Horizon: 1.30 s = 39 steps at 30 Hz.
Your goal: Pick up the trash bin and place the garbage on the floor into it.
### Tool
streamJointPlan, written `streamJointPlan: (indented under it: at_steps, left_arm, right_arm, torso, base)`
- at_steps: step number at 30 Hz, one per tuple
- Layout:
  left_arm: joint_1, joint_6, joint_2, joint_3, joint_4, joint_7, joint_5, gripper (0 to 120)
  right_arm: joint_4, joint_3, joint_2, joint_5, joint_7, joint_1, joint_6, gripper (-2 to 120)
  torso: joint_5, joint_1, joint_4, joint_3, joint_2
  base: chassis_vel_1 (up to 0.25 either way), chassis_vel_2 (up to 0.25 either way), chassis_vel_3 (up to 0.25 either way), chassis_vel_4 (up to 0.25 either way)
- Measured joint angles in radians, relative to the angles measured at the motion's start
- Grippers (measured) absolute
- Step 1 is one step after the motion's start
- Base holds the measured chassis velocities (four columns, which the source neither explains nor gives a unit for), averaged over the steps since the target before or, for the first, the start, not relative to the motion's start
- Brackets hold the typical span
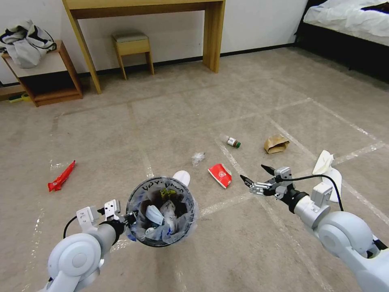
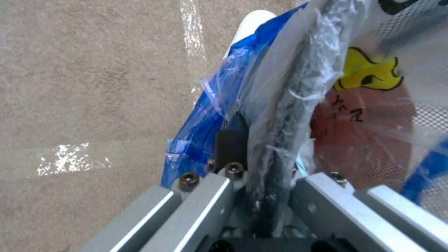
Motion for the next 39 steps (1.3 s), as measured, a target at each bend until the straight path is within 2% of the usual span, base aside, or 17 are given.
streamJointPlan:
  at_steps: [20, 28, 39]
  left_arm:
    - [-0.007, -0.008, 0.003, -0.003, 0.005, 0.014, 0.02, 0]
    - [-0.002, -0.016, -0.009, 0.017, 0.017, 0.021, 0.059, 0]
    - [0.0, -0.027, -0.018, 0.001, 0.014, 0.024, 0.053, 0]
  right_arm:
    - [0.001, -0.003, 0.004, -0.001, 0.011, 0.001, 0.009, 100]
    - [0.002, -0.009, 0.021, -0.012, -0.003, -0.027, 0.022, 100]
    - [0.001, -0.026, 0.007, -0.006, -0.007, -0.019, 0.023, 100]
  torso:
    - [0.0, 0.0, 0.0, 0.0, 0.0]
    - [0.0, 0.0, -0.0001, 0.0, 0.0]
    - [0.0, 0.0, -0.0001, 0.0, 0.0]
  base:
    - [0.0, 0.0, 0.0, 0.0]
    - [0.0, 0.0, 0.0, 0.0]
    - [0.0, 0.0, 0.0, 0.0]
